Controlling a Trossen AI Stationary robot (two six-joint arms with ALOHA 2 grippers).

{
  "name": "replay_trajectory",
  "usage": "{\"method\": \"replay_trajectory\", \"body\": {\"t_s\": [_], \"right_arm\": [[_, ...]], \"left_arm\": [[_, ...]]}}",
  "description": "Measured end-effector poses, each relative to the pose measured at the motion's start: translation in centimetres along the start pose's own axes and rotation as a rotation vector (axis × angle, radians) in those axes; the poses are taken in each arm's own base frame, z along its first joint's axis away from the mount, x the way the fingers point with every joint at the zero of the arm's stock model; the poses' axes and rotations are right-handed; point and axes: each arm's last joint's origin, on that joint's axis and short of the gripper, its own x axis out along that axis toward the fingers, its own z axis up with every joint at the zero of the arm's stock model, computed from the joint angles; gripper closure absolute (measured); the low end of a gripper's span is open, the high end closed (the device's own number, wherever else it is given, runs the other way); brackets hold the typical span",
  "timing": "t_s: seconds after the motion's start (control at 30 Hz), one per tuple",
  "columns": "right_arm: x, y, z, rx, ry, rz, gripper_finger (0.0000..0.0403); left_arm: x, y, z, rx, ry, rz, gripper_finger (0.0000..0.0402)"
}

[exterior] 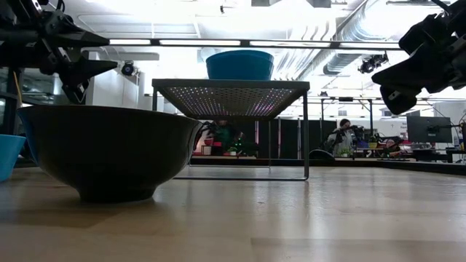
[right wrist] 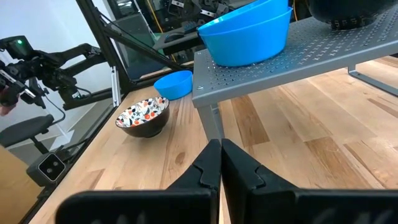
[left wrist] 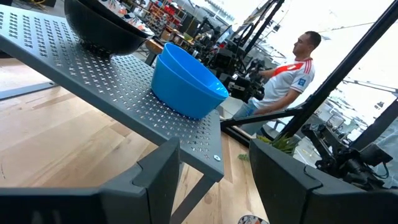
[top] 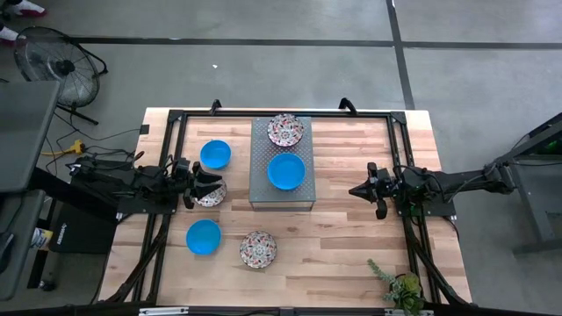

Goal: Pick & Place Mini bowls
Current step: Stack the white patterned bowl on the white patterned bowls on the shelf

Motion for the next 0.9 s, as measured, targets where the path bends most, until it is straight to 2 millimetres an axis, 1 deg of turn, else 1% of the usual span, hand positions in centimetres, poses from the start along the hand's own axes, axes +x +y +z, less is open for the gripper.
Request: {"method": "replay_trajectory", "body": {"t_s": [0.17, 0.33, 0.5, 0.67, 0.9], "right_arm": [[0.00, 0.00, 0.00, 0.000, 0.000, 0.000, 0.0402], [0.00, 0.00, 0.00, 0.000, 0.000, 0.000, 0.0402], [0.00, -0.01, -0.01, 0.000, 0.000, 0.000, 0.0402], [0.00, -0.01, -0.01, 0.000, 0.000, 0.000, 0.0402], [0.00, -0.01, -0.01, 0.000, 0.000, 0.000, 0.0402]], "left_arm": [[0.00, -0.02, 0.04, -0.002, -0.004, -0.001, 0.0211], [-0.03, -0.29, 0.49, -0.007, -0.019, -0.009, 0.0211], [-0.02, -0.23, 0.43, 0.104, -0.013, 0.005, 0.0211], [-0.03, -0.32, 0.53, 0.110, -0.018, -0.006, 0.0211], [-0.03, -0.31, 0.39, 0.194, 0.006, -0.019, 0.0211]]}}
